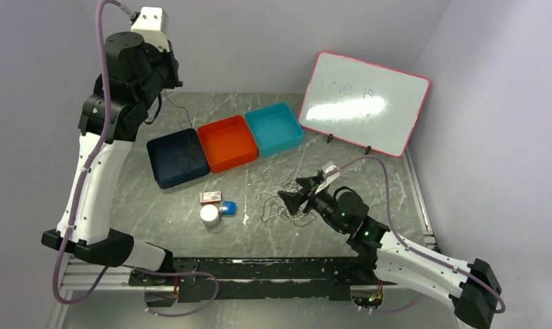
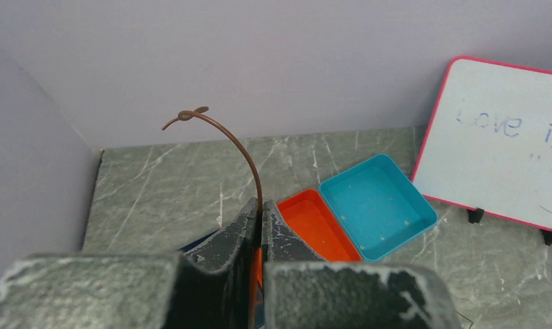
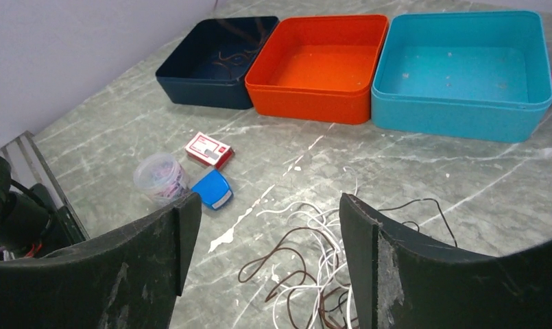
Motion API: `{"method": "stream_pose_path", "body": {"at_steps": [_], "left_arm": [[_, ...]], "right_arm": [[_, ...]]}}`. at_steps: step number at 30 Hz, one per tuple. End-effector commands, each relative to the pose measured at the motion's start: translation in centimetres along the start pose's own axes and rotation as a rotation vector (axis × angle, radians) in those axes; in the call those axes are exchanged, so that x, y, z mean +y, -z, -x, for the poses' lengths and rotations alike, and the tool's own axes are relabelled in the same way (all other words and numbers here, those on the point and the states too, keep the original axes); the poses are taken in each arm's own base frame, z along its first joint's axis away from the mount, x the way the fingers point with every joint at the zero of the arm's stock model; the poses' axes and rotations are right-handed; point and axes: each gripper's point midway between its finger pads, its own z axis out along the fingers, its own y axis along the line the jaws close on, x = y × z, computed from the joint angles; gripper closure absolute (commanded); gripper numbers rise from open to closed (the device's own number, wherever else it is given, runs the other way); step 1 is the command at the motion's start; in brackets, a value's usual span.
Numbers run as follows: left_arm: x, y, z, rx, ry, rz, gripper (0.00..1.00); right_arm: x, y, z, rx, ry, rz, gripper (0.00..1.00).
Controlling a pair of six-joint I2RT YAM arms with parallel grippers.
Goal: Untangle the cables
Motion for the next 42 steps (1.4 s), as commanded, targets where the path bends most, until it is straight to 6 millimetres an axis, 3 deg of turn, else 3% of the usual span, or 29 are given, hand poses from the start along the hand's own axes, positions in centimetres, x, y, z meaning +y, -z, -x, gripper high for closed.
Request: {"method": "stream_pose_path", "body": {"at_steps": [1,6,17,30,42], "left_arm": [[1.7,0.7,0.8,-0.003,-0.002,0.024,0.93],[3.8,-0.3,-0.8,0.023,-0.012,0.067,0.93],[7.3,-2.2,-3.2,0.072,0.028,0.083,0.93],[9.1,-4.5,-11.1,0.217,0.055,0.115,0.93],[10.7,-4.7,-21.5,0.431,0.141,0.188,0.93]], "right_arm": [[0.5,0.2,0.4,0.015,0.015,0.016,0.22],[0.7,0.1,1.0,0.016,0.008,0.02,0.14],[0.3,0.4,0.4,0.027,0.006,0.003,0.13],[0.2,0.6,-0.4,0.038,-0.009,0.005,0.13],[0.2,0.7,-1.0,0.046,-0.022,0.008,0.13]]}}
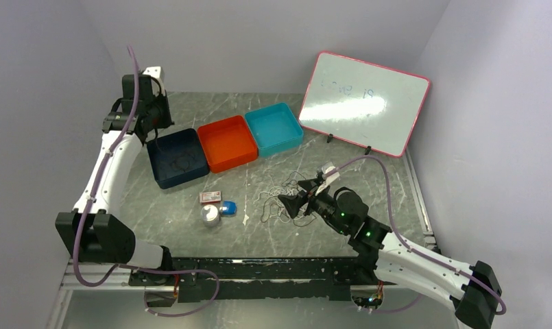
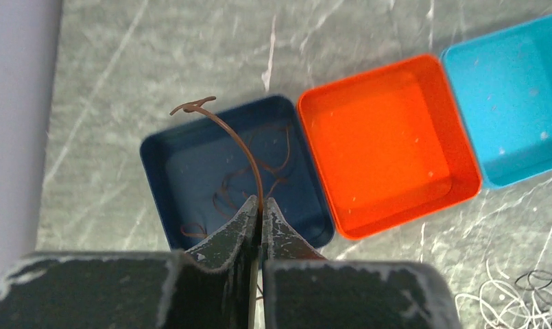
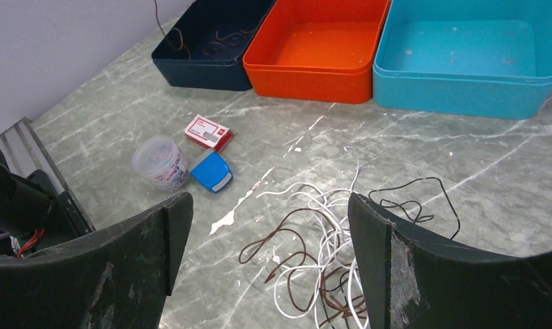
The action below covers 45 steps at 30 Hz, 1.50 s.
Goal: Untangle the cables
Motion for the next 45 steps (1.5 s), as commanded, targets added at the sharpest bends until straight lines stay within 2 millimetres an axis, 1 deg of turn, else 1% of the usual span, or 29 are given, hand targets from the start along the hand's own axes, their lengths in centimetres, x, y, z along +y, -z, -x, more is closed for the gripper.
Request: {"method": "stream_pose_path", "body": {"at_steps": [1,3,6,17,21,28,29,31,34,37,38,42,45], "left_arm": [[0.7,-1.0,-1.9,0.023,0.052,0.013,0.93],[1.1,-2.0,-3.3,0.059,0.06,0.018,0.93],[0.9,-3.4,-5.1,0.105,0.074,-0.001,0.93],[0.5,-7.7,-8.8,0.203,0.113,-0.03,0.93],[0.3,-8.4,-10.5,0.259,0.123,-0.039,0.93],[0.6,-8.8,-13.2,0.33,0.136,-0.025,0.92],[0.7,-8.9,-13.4,0.338,0.136,-0.022,0.9],[0.9,-9.0,-13.4,0.343,0.137,-0.017,0.8],[1.3,-8.8,-12.6,0.327,0.14,-0.01,0.6],[1.6,-8.4,-11.6,0.308,0.134,0.0,0.48],[1.8,-8.1,-11.3,0.301,0.132,0.006,0.46],[1.8,-7.1,-10.3,0.278,0.131,0.003,0.41],[1.5,-6.2,-10.2,0.271,0.135,-0.011,0.39]], "right_arm": [[0.4,0.1,0.1,-0.011,-0.009,0.018,0.13],[0.4,0.1,-0.1,-0.006,-0.008,0.022,0.13],[0.5,0.1,-0.1,-0.006,-0.01,0.025,0.13],[0.7,0.3,-0.7,0.0,-0.036,0.04,0.13],[0.5,0.5,-0.9,0.0,-0.04,0.032,0.13],[0.4,0.5,-1.2,0.004,-0.04,0.028,0.13],[0.4,0.5,-1.2,0.004,-0.042,0.03,0.13],[0.5,0.4,-1.2,0.007,-0.043,0.034,0.13],[0.6,0.3,-1.3,0.011,-0.045,0.037,0.13],[0.6,0.3,-1.4,0.013,-0.048,0.038,0.13],[0.6,0.3,-1.5,0.014,-0.049,0.038,0.13],[0.7,0.3,-1.6,0.014,-0.056,0.042,0.13],[0.7,0.2,-1.6,0.016,-0.054,0.043,0.13]]}}
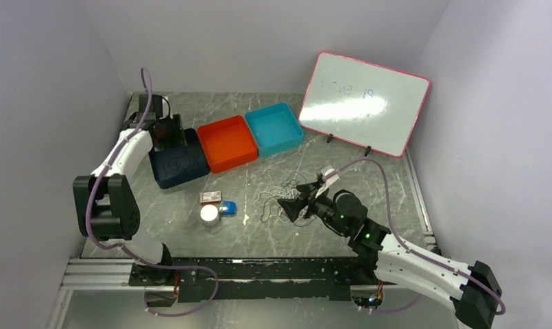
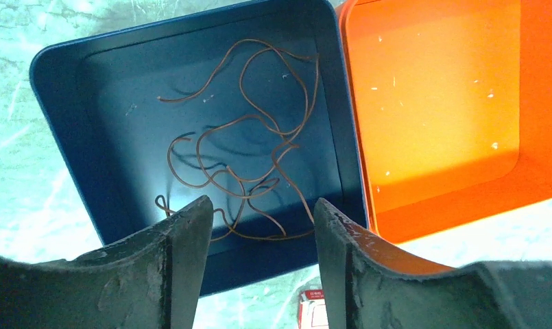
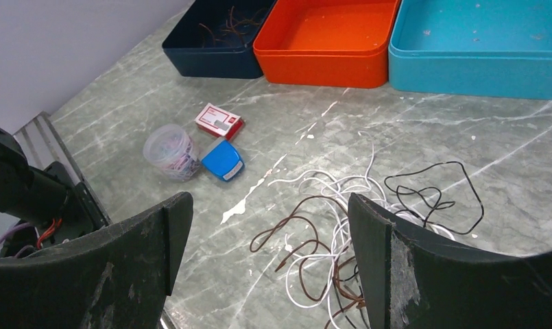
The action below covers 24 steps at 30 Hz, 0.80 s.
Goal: Untangle the cables
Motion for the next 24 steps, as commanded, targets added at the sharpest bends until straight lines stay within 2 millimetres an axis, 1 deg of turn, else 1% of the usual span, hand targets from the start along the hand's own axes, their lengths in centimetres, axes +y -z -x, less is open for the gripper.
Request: {"method": "stream_pose_path", "body": {"at_steps": [1,6,8,10,14,18,21,24], "left_arm": [[-0.6,3.0,1.4,-0.058,-0.001,-0.037,0.38],[-1.6,4.9,0.1,-0.076,-0.001,-0.112,0.36],[-2.2,6.2,-0.3,-0.102,-0.006,-0.153,0.33],[-2.9,7.3,-0.9,-0.122,-0.011,-0.201,0.33],[-5.1,9.7,-2.3,-0.158,-0.038,-0.294,0.33],[-8.1,11.8,-4.1,-0.187,-0.076,-0.386,0.34],[-10.6,12.9,-5.9,-0.19,-0.105,-0.466,0.35],[-13.1,13.9,-8.0,-0.19,-0.133,-0.553,0.36]], "right_arm": [[0.4,-0.1,-0.1,-0.005,-0.005,0.018,0.13],[-0.3,0.1,0.3,-0.002,0.014,-0.022,0.13],[-0.8,0.2,0.7,0.008,0.022,-0.062,0.13],[-1.5,0.3,0.8,0.025,0.027,-0.105,0.13],[-2.5,0.6,1.0,0.071,0.021,-0.186,0.13],[-3.4,1.0,0.7,0.149,-0.032,-0.28,0.13],[-4.2,1.5,0.4,0.207,-0.085,-0.371,0.13],[-4.5,1.9,-0.5,0.297,-0.105,-0.422,0.13]]}}
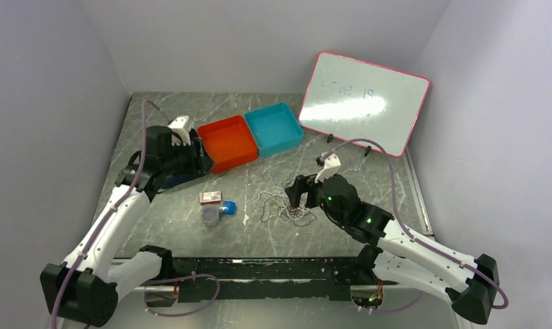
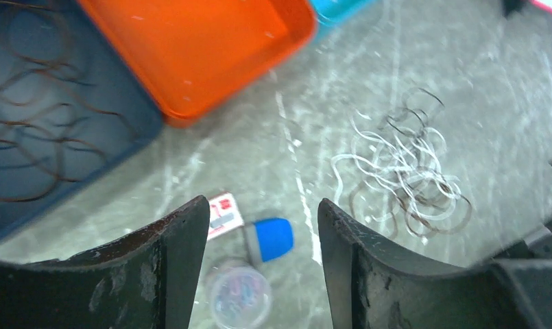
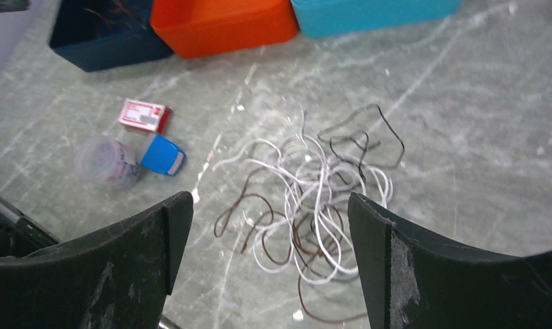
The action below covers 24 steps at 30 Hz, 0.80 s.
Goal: Untangle the cables
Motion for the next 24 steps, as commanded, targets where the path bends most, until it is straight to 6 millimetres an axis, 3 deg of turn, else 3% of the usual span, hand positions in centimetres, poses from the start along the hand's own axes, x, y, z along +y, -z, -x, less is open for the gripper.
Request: {"method": "stream_pose_path", "body": {"at_steps": [1,6,12,19,21,24], "left_arm": [[-4.8,0.2,-1.4,-0.021,0.022,-0.16,0.37],[-8.7,0.2,-4.7,0.017,0.045,-0.265,0.41],[-11.8,-0.9,-9.6,0.093,0.005,-0.305,0.42],[-17.0,-3.3,-14.7,0.183,-0.123,-0.364,0.44],[-17.7,-4.2,-16.5,0.22,-0.163,-0.351,0.44],[-17.0,-5.9,-18.4,0.261,-0.19,-0.275,0.47]], "right_arm": [[-1.9,0.7,-2.0,0.154,-0.045,-0.15,0.13],[-2.2,0.5,-3.6,0.247,-0.097,-0.211,0.17],[-1.5,-0.2,-5.0,0.314,-0.191,-0.166,0.19],[-1.1,-0.2,-4.9,0.302,-0.254,-0.133,0.19],[-1.0,-0.1,-4.6,0.295,-0.257,-0.129,0.19],[-1.1,0.2,-4.4,0.289,-0.251,-0.127,0.19]]}}
